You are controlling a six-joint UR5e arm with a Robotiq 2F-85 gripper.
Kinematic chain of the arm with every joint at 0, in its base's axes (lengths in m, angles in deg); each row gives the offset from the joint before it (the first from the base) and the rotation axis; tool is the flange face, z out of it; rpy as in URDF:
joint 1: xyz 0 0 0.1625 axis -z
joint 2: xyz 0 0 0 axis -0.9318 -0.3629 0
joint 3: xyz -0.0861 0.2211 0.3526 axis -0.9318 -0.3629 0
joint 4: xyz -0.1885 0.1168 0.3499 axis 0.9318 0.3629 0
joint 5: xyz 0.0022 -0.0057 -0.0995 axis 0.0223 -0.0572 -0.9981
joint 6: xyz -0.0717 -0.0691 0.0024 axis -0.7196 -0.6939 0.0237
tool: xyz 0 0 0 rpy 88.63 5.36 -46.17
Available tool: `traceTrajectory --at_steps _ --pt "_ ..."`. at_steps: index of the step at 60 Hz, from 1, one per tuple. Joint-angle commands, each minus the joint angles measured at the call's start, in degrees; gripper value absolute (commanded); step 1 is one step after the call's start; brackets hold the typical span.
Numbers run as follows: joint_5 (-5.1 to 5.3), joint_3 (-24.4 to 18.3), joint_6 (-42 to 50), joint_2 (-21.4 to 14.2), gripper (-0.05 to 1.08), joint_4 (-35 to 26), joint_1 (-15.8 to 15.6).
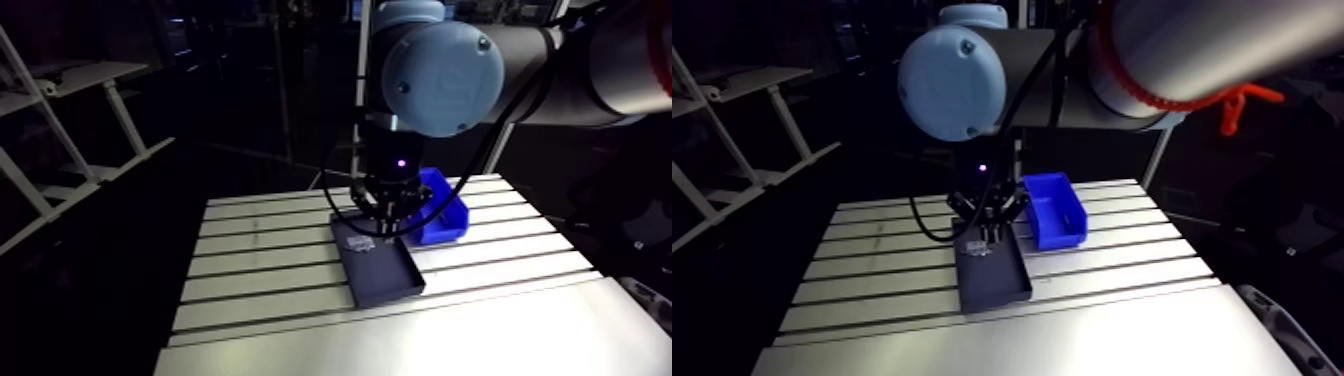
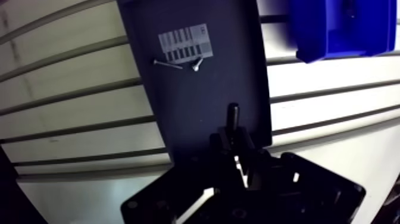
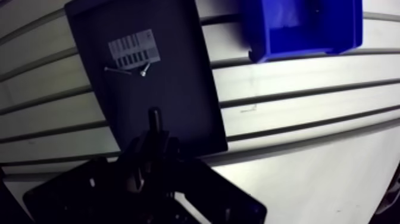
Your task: Pick up the M10 bolt from the tray and put it into the blue bin.
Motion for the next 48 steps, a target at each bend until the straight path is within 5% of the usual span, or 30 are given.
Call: traceTrajectory --at_steps 1,20,28,48 --pt "0.24 -1.8 -6.9 -1.0 1.07 -0.4 -0.1" --pt "0.77 -5.2 -16.2 -2.1 1.07 -3.5 -0.2" --pt "1.74 -6.7 -20.1 -2.4 1.07 -4.8 0.5" --pt "1.67 -9.4 -25.3 -2.2 1.07 -7.2 2.9"
